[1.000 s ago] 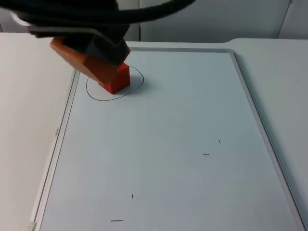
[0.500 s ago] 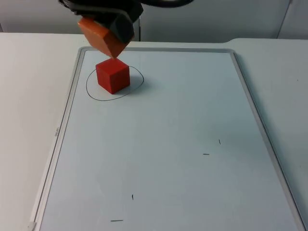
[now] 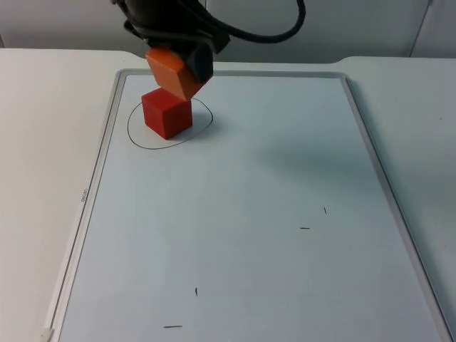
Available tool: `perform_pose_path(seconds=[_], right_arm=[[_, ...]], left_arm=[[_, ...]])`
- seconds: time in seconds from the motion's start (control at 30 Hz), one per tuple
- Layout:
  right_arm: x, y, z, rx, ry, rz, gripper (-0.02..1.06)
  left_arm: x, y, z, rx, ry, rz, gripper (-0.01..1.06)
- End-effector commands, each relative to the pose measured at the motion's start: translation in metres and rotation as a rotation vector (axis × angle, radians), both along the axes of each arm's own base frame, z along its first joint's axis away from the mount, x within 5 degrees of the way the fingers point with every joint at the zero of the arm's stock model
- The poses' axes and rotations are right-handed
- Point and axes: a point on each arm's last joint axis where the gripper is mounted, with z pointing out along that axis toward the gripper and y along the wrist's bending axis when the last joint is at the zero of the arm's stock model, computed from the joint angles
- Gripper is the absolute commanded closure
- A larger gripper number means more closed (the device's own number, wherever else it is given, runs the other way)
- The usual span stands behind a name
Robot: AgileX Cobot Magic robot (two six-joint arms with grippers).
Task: Pick up one cube with the left hand and another cube with the right hand. First place the cube in the right hand at the target position, then stack the cube in the left hand on top.
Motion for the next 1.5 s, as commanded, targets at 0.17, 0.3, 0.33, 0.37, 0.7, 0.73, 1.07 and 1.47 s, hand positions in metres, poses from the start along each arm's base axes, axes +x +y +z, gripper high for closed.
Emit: perform_pose_path(seconds=[0.17,0.3,0.33,0.37,0.7,0.73,1.07,1.47], right_arm=[[0.000,-0.001,0.002,0.045,-0.035,-0.017,0.22],[0.001,-0.001,0.004,0.061,-0.053,-0.021,0.22],[0.001,-0.001,0.005,0.069,-0.060,-0.024,0.22],[0.002,0.000,0.005,0.081,-0.064,-0.023,0.22],[0.002,0.001,0.007,0.099,-0.068,-0.022,0.22],[0.002,0.001,0.007,0.105,-0.069,-0.025,0.22],[0.002,0.002,0.008,0.125,-0.058,-0.019,0.22],[0.002,0.002,0.008,0.125,-0.058,-0.019,0.22]], left_arm=[[0.015,-0.007,-0.010,0.013,0.027,-0.014,1.05],[0.017,-0.008,-0.018,0.016,0.033,-0.012,1.05],[0.018,-0.007,-0.020,0.019,0.030,-0.012,1.05],[0.019,-0.006,-0.022,0.028,0.023,-0.011,1.05],[0.040,0.026,-0.027,0.010,0.036,0.067,1.05],[0.042,0.026,-0.028,0.003,0.040,0.069,1.05],[0.056,0.025,-0.039,0.026,0.094,0.061,1.05],[0.060,0.026,-0.040,0.031,0.061,0.082,1.05]])
